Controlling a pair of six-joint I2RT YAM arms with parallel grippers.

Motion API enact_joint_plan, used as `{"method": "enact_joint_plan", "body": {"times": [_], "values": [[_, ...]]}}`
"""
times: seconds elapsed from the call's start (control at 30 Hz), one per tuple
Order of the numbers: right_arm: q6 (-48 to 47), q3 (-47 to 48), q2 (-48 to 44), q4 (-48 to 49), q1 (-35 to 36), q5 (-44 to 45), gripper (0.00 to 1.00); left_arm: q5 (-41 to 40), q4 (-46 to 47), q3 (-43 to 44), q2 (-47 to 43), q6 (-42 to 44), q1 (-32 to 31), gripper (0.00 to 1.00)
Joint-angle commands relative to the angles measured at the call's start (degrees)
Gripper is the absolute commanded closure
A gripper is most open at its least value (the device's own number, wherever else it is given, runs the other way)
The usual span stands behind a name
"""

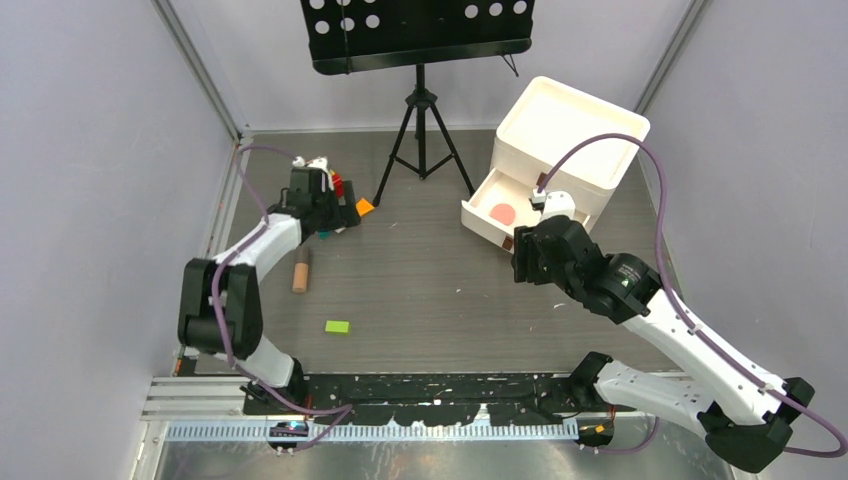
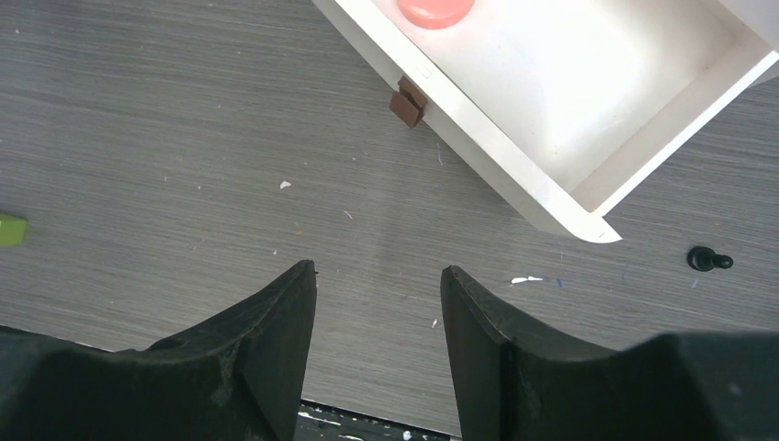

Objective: Organize the makeup
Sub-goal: Close the drawer in the storage box.

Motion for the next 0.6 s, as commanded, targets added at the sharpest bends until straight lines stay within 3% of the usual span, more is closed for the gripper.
{"method": "enact_joint_plan", "body": {"times": [0.0, 0.13, 0.33, 0.57], "values": [[0.24, -0.88, -0.44, 3.18, 0.27, 0.27, 0.42, -8.05, -0.25, -3.41, -9.11, -19.95, 0.20, 0.09], [0.07, -1.40, 0.03, 3.73, 0.28, 0.16, 0.42, -11.16, -7.17, -7.01, -16.76, -23.52, 0.15, 0.08], [0.58, -3.17, -0.03, 5.38, 0.36, 0.24, 0.42, -24.14, -18.77, -14.80, -33.28, -26.17, 0.20, 0.06], [2.02, -6.45, -0.51, 11.44, 0.28, 0.18, 0.42, -24.75, -26.43, -15.57, -46.95, -25.79, 0.16, 0.06]]}}
